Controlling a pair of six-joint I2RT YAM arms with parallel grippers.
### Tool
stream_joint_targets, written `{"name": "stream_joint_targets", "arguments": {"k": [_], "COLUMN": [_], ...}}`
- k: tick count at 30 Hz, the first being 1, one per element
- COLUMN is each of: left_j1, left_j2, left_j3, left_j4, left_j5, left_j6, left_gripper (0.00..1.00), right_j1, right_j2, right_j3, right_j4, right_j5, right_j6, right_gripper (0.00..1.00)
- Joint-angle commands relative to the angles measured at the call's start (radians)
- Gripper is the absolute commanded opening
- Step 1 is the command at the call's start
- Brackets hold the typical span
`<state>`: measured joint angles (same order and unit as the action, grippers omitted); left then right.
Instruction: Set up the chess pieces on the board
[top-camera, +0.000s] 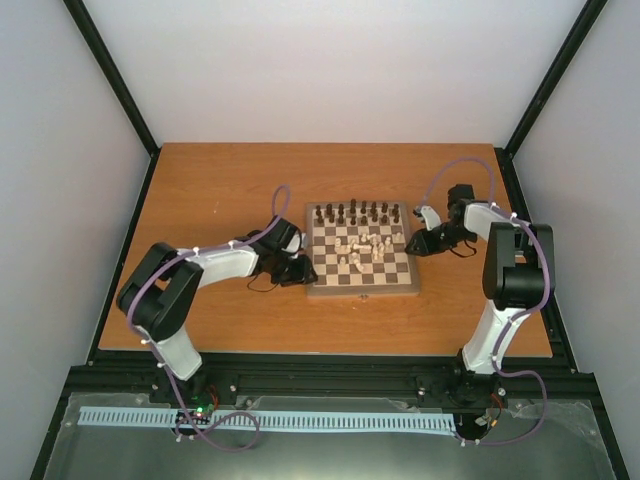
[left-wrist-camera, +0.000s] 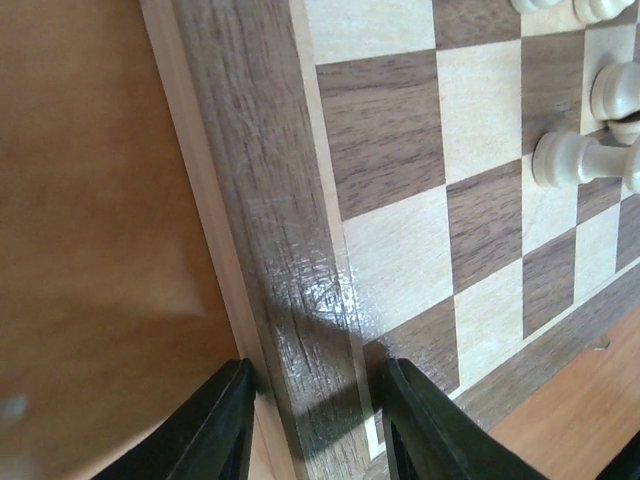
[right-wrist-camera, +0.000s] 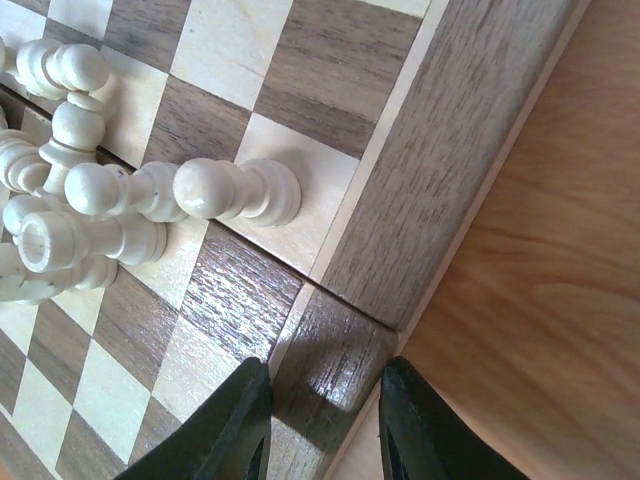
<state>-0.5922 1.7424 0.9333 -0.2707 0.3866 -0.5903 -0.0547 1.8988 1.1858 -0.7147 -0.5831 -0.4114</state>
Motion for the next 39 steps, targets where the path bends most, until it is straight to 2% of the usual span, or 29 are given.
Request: {"name": "stream_joint_targets", "arguments": {"k": [1, 12, 17, 19, 27, 30, 33, 39], "left_j1": [-0.034, -0.034, -0.033, -0.033, -0.032, -0.032, -0.028, -0.005], "left_j2": [-0.091, -0.251, -0.362, -0.416, -0.630, -0.705, -0.773, -0.812], "left_j3": [-0.070, -0.195, -0.186, -0.143, 0.049, 0.053, -0.017, -0.052], "left_j4": [-0.013, -0.085, -0.173, -0.260, -0.560, -0.564, -0.498, -0.445], "left_j5": [0.007, -0.031, -0.119, -0.160, -0.388, -0.544, -0.703, -0.748], "left_j6": [0.037, 0.020, 0.026, 0.049, 0.184, 0.230, 0.247, 0.266], "left_gripper": [0.38, 0.38, 0.41, 0.46, 0.71, 0.82, 0.93, 0.95], "right_j1": [0.097, 0.127, 0.124, 0.112, 0.024, 0.021, 0.021, 0.021], "right_j2": [0.000, -0.087, -0.106, -0.156, -0.495, -0.636, -0.734, -0.756], "right_j3": [-0.083, -0.131, -0.127, -0.129, -0.107, -0.148, -0.219, -0.280], "right_j4": [-0.154, -0.166, -0.167, -0.160, -0.148, -0.079, 0.010, 0.050], "right_j5": [-0.041, -0.067, -0.078, -0.051, 0.037, -0.023, -0.101, -0.038], "right_j6": [-0.050, -0.046, -0.036, -0.025, 0.042, 0.066, 0.059, 0.024], "right_gripper": [0.30, 0.29, 0.28, 0.29, 0.47, 0.52, 0.55, 0.56]}}
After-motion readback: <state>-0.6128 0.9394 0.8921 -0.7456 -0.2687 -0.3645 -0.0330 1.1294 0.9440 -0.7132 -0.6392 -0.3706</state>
